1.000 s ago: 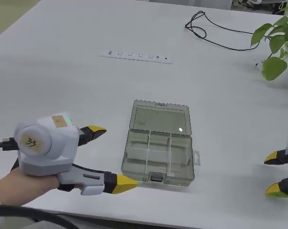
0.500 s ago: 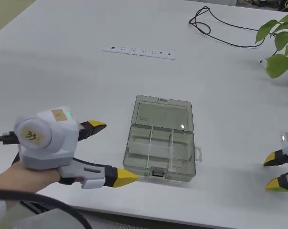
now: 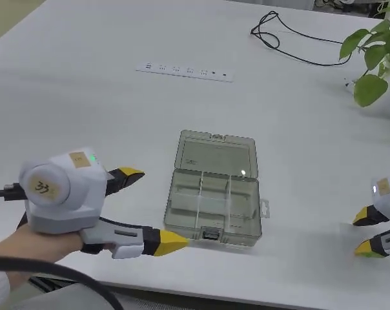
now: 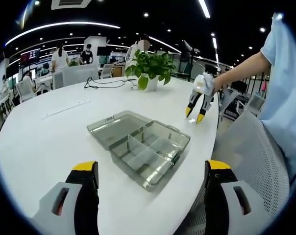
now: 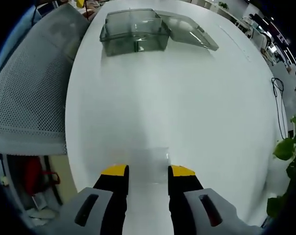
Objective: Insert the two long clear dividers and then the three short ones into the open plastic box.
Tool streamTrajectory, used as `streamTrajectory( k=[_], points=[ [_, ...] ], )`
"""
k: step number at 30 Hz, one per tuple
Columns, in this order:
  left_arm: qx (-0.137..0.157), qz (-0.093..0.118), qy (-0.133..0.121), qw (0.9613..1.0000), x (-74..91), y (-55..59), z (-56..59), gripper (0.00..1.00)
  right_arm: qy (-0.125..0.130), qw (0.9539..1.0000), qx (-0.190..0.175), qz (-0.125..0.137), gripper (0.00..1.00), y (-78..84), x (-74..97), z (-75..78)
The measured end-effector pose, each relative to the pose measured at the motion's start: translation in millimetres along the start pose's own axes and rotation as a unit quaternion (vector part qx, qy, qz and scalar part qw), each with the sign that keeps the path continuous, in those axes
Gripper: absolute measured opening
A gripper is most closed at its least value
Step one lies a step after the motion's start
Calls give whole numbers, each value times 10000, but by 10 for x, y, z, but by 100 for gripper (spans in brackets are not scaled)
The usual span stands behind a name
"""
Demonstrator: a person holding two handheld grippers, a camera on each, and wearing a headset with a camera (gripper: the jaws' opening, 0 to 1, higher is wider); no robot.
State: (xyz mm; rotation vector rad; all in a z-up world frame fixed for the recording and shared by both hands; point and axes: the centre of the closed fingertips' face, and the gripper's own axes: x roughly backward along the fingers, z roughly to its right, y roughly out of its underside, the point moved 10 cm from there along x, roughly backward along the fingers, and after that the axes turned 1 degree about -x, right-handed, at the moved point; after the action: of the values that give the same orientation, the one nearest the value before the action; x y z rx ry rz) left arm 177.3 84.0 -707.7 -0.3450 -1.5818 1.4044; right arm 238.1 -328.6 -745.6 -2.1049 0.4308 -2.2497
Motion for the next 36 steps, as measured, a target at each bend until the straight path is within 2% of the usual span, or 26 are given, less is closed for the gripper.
streamTrajectory(
  k=[3,4,7,11,17,21,22,25,28,29,33,35,36],
  points=[
    [145,74,-56,9999,-4,-5,10,89,-25,10000,16,33,32,-10,-5,-12],
    [209,101,-37,9997,-9,0,14,89,29,10000,24,64,32,8,-16,27],
    [288,125,-30,9995,-25,19,33,89,74,9998,22,177,32,-54,35,2],
    [368,136,-21,9992,-48,31,59,89,273,9990,216,267,32,-201,122,-32],
    [594,290,-109,9978,-61,-29,9,86,576,9952,411,683,32,-502,260,-60],
    [764,384,-55,9963,-81,-118,-22,84,823,9892,686,1003,32,-733,343,-74],
    [851,434,-32,9954,-94,-145,-44,83,893,9873,746,1078,32,-759,314,-60],
    [1069,621,22,9923,-138,-222,-70,80,1084,9827,874,1222,32,-993,393,-86],
    [1425,652,105,9876,-236,-303,-68,74,1188,9772,1057,1406,32,-1170,402,-104],
    [1449,676,125,9870,-265,-320,-69,73,1194,9759,1106,1453,32,-1228,413,-116],
    [1780,611,304,9817,-406,-396,-35,63,1477,9647,1478,1602,32,-1491,466,-163],
    [1907,731,303,9785,-465,-443,-25,59,1530,9621,1521,1669,32,-1591,484,-183],
    [1976,720,311,9771,-488,-456,-21,57,1607,9597,1555,1700,32,-1633,488,-182]
  ],
)
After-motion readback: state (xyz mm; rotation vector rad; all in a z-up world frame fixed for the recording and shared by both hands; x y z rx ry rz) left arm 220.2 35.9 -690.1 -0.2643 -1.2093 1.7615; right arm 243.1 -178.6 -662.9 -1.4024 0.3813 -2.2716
